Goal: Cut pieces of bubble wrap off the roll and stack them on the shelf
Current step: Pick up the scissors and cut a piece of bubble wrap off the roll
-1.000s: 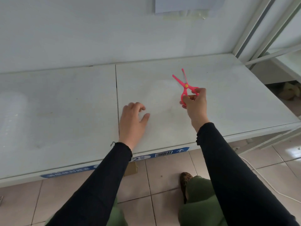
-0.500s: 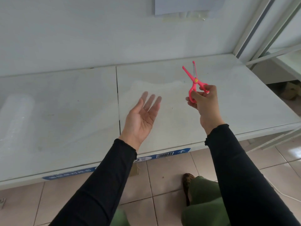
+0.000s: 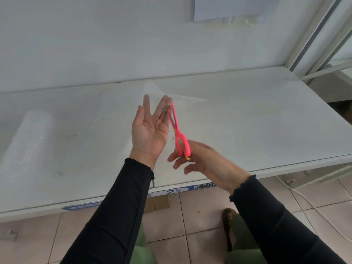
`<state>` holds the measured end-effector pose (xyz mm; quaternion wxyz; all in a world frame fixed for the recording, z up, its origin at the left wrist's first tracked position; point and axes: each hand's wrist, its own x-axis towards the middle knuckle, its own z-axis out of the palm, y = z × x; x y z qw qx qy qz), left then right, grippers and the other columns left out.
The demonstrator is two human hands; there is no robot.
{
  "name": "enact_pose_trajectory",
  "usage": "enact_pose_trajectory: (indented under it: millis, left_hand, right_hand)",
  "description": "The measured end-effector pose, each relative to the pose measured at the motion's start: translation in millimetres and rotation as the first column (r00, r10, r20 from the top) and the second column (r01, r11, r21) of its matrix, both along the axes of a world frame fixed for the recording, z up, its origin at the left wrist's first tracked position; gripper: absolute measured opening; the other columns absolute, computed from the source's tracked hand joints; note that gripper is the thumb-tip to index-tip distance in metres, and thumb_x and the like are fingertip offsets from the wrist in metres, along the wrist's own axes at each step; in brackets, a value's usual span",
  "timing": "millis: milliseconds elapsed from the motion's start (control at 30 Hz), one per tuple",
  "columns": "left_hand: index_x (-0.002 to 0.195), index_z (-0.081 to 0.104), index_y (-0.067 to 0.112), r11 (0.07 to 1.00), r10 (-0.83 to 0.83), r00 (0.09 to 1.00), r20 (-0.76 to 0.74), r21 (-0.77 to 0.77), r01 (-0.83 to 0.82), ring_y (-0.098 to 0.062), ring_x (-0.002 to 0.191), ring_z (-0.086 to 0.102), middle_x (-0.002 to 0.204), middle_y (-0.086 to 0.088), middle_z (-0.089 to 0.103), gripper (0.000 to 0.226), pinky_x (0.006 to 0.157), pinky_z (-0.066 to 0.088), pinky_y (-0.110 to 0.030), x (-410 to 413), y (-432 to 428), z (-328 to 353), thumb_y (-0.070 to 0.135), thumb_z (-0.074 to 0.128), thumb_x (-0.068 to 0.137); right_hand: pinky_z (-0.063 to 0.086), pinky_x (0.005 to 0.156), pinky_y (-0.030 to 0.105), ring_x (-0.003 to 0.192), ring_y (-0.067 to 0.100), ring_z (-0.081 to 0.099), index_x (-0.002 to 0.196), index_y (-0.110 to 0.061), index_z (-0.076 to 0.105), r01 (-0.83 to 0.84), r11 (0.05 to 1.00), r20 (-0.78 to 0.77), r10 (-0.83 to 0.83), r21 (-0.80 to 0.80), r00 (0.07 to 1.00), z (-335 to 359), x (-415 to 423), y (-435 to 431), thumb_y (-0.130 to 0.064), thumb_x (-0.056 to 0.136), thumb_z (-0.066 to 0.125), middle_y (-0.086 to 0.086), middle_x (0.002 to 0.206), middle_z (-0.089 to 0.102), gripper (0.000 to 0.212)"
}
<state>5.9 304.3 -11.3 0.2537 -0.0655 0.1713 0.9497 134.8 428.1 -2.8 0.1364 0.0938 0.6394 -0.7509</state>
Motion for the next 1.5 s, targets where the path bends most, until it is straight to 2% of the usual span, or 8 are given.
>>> enact_pose_trajectory:
  millis: [200, 300, 533, 733, 900, 1133, 1233, 1500]
  left_hand:
    - [0.152, 0.044, 0.032, 0.999, -0.039, 0.997, -0.065, -0.026, 0.037, -0.041, 0.138, 0.05, 0.145, -0.031, 0.052, 0.044, 0.121, 0.035, -0.045, 3, 5, -1, 0.037, 0.042, 0.108]
    - [0.151, 0.045, 0.034, 0.997, -0.056, 0.995, -0.076, -0.058, 0.052, -0.039, 0.138, 0.051, 0.146, -0.03, 0.052, 0.044, 0.121, 0.035, -0.043, 4, 7, -1, 0.039, 0.041, 0.108]
    - [0.148, 0.05, 0.032, 0.987, -0.048, 0.995, -0.093, -0.16, 0.033, -0.037, 0.136, 0.055, 0.142, -0.029, 0.056, 0.042, 0.118, 0.039, -0.043, 10, 14, 0, 0.04, 0.041, 0.108]
    - [0.151, 0.047, 0.033, 0.964, -0.077, 0.981, -0.179, -0.263, 0.028, -0.036, 0.135, 0.055, 0.143, -0.029, 0.055, 0.044, 0.111, 0.046, -0.041, 11, 15, -2, 0.041, 0.038, 0.109]
    - [0.154, 0.042, 0.033, 0.949, -0.099, 0.967, -0.234, -0.314, 0.022, -0.035, 0.139, 0.051, 0.142, -0.03, 0.055, 0.046, 0.121, 0.034, -0.043, 12, 14, -10, 0.041, 0.036, 0.109]
    - [0.155, 0.036, 0.038, 0.927, -0.171, 0.928, -0.332, -0.373, 0.038, -0.031, 0.141, 0.05, 0.145, -0.027, 0.054, 0.046, 0.123, 0.029, -0.04, 15, 13, -15, 0.044, 0.031, 0.109]
    - [0.154, 0.037, 0.041, 0.918, -0.194, 0.919, -0.342, -0.393, 0.047, -0.031, 0.139, 0.052, 0.15, -0.026, 0.05, 0.046, 0.12, 0.035, -0.038, 18, 12, -14, 0.045, 0.031, 0.109]
    - [0.152, 0.038, 0.047, 0.912, -0.21, 0.913, -0.35, -0.408, 0.053, -0.027, 0.128, 0.063, 0.151, -0.022, 0.05, 0.045, 0.108, 0.043, -0.036, 22, 13, -11, 0.05, 0.028, 0.108]
  right_hand:
    - [0.05, 0.084, 0.042, 0.086, 0.024, 0.063, 0.094, -0.011, 0.063, -0.044, 0.999, 0.035, 0.044, 0.0, 0.998, -7, 4, -14, -0.052, 0.09, 0.053, 0.012, 0.098, 0.072, 0.042]
    - [0.051, 0.082, 0.04, 0.082, 0.025, 0.061, 0.096, -0.008, 0.06, 0.001, 0.999, 0.041, 0.001, -0.044, 0.999, -6, 1, -15, -0.055, 0.085, 0.056, 0.013, 0.092, 0.069, 0.049]
    - [0.052, 0.081, 0.04, 0.073, 0.025, 0.06, 0.09, -0.007, 0.061, 0.108, 0.989, 0.076, -0.101, -0.098, 0.992, -6, -9, -20, -0.051, 0.085, 0.053, 0.013, 0.083, 0.067, 0.044]
    - [0.053, 0.071, 0.033, 0.066, 0.021, 0.059, 0.087, -0.009, 0.061, 0.147, 0.979, 0.061, -0.14, -0.139, 0.988, -7, -15, -20, -0.049, 0.086, 0.051, 0.012, 0.078, 0.066, 0.042]
    - [0.052, 0.069, 0.032, 0.064, 0.02, 0.058, 0.086, -0.008, 0.06, 0.151, 0.983, 0.066, -0.145, -0.107, 0.987, -5, -17, -22, -0.051, 0.083, 0.053, 0.012, 0.076, 0.064, 0.043]
    - [0.048, 0.066, 0.031, 0.06, 0.018, 0.054, 0.081, -0.012, 0.061, 0.179, 0.981, 0.072, -0.174, -0.074, 0.982, -3, -20, -24, -0.054, 0.082, 0.054, 0.009, 0.074, 0.061, 0.043]
    - [0.048, 0.062, 0.028, 0.058, 0.016, 0.052, 0.081, -0.013, 0.061, 0.185, 0.982, 0.089, -0.181, -0.046, 0.979, -4, -21, -25, -0.055, 0.093, 0.051, 0.006, 0.07, 0.06, 0.046]
    - [0.042, 0.057, 0.027, 0.055, 0.015, 0.043, 0.076, -0.014, 0.059, 0.224, 0.972, 0.13, -0.214, -0.07, 0.968, -3, -22, -28, -0.053, 0.099, 0.048, 0.004, 0.065, 0.054, 0.046]
